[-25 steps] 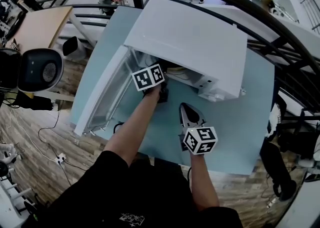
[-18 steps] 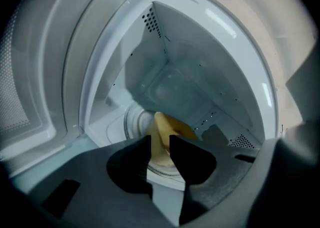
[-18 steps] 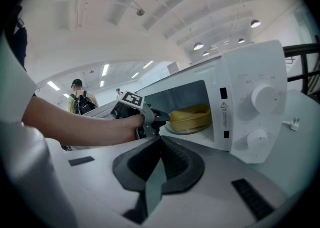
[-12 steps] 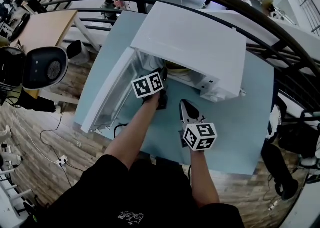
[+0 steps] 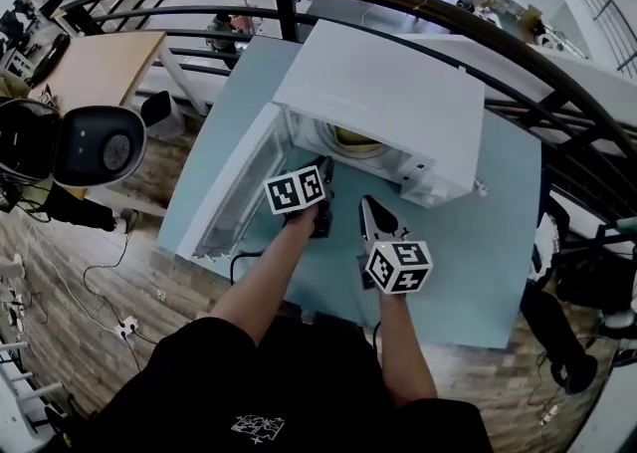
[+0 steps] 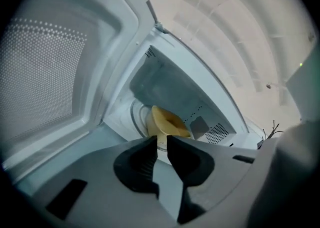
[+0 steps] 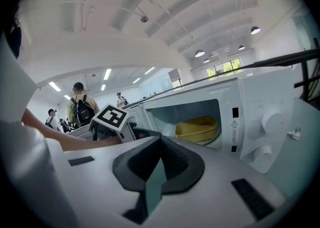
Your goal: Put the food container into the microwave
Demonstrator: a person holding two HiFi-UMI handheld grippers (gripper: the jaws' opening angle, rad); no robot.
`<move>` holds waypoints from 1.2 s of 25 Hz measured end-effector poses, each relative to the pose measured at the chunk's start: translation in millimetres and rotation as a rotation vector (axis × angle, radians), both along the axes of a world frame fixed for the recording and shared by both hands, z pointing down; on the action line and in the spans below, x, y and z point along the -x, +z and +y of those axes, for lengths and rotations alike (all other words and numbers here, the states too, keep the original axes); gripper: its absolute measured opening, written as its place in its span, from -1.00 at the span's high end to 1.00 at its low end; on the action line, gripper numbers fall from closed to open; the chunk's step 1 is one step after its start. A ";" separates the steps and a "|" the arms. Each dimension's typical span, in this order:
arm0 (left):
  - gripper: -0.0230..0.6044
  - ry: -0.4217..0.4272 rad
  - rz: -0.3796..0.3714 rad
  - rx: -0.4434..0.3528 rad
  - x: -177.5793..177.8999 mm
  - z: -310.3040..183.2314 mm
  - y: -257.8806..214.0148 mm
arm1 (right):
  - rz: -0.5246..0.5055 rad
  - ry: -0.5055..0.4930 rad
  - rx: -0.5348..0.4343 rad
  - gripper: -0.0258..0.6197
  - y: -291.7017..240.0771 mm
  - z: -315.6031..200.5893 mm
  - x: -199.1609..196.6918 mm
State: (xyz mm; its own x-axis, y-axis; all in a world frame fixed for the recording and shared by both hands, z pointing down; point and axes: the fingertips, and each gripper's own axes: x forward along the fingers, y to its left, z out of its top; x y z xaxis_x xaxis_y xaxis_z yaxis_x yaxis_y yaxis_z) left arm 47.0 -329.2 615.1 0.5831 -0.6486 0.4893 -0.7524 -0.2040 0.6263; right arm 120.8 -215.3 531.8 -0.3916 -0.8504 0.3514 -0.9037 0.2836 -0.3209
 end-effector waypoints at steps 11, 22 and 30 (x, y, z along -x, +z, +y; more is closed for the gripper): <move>0.84 0.068 -0.015 -0.048 16.5 36.1 -28.8 | 0.016 0.038 -0.045 0.91 -25.1 7.5 -10.1; 0.90 0.164 -0.071 -0.176 39.1 57.5 -78.3 | 0.034 0.085 -0.107 0.91 -57.5 19.9 -25.4; 0.90 0.203 -0.099 -0.335 45.9 61.0 -136.2 | 0.048 0.122 -0.173 0.91 -90.0 24.7 -34.2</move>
